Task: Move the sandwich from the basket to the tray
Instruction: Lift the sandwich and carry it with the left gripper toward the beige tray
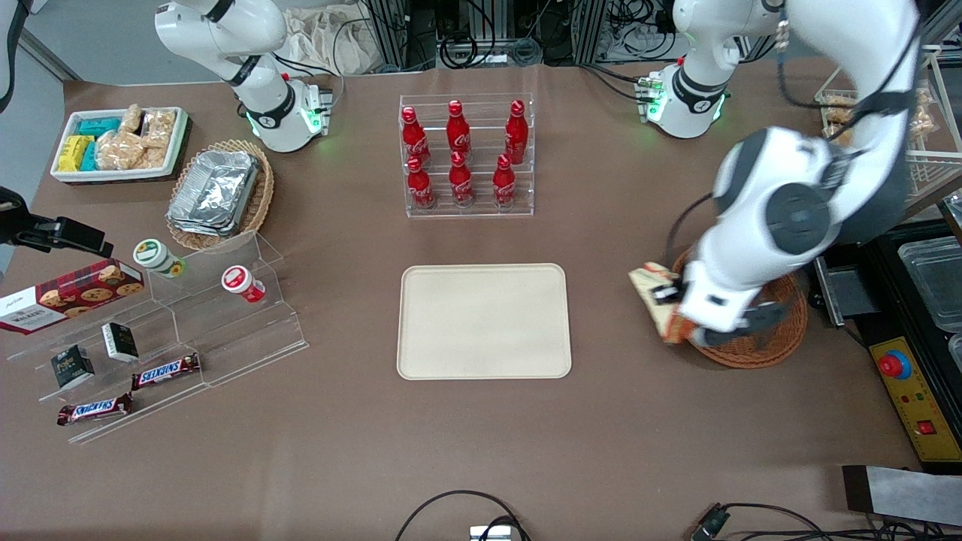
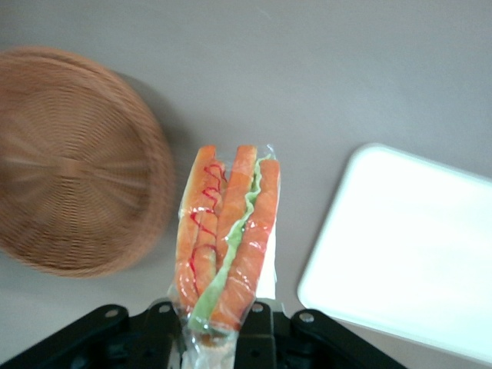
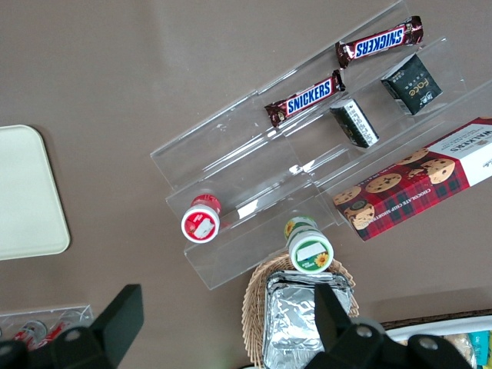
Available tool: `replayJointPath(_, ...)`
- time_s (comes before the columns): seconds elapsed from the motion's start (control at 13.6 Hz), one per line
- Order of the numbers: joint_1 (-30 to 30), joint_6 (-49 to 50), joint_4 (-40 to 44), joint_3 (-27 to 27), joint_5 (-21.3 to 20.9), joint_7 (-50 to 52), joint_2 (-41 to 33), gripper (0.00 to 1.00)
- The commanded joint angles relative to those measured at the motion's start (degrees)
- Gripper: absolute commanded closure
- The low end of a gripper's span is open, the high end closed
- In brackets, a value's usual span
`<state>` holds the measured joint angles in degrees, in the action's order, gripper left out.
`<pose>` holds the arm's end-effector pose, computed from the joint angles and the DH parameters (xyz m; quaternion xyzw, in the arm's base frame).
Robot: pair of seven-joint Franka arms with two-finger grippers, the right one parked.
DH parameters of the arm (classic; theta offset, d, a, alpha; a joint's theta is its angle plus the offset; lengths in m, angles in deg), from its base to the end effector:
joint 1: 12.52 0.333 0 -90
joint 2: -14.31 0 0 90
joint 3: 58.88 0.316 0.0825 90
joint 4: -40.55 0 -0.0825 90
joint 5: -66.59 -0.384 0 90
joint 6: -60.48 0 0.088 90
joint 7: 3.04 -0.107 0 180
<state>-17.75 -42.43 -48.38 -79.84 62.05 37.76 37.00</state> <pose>0.6025 -0.2558 0.4229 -0.9898 -0.1242 0.0699 0.0080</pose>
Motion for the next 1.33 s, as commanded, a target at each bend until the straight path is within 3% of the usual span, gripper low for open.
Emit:
replayJointPath(0.0, -6.0, 0.96, 10.08, 0.57, -0.64, -0.02, 10.94, 1.0)
replayJointPath(0.37, -11.19, -13.43, 10.36, 0.57, -1.26, -1.07, 20.53, 1.0)
replayJointPath(0.81, -12.96, -15.74, 9.4, 0.92, -2.14, -1.07, 24.06, 1.0)
replayJointPath(0.88, -12.88, -15.22, 9.4, 0.92, -2.05, -0.81, 23.98, 0.75)
replayJointPath(0.96, -12.88, -15.12, 9.14, 0.92, -2.14, -0.63, 23.71, 0.01)
replayJointPath(1.25, -12.17, -9.44, 8.96, 1.19, -2.49, -0.89, 19.07, 0.0)
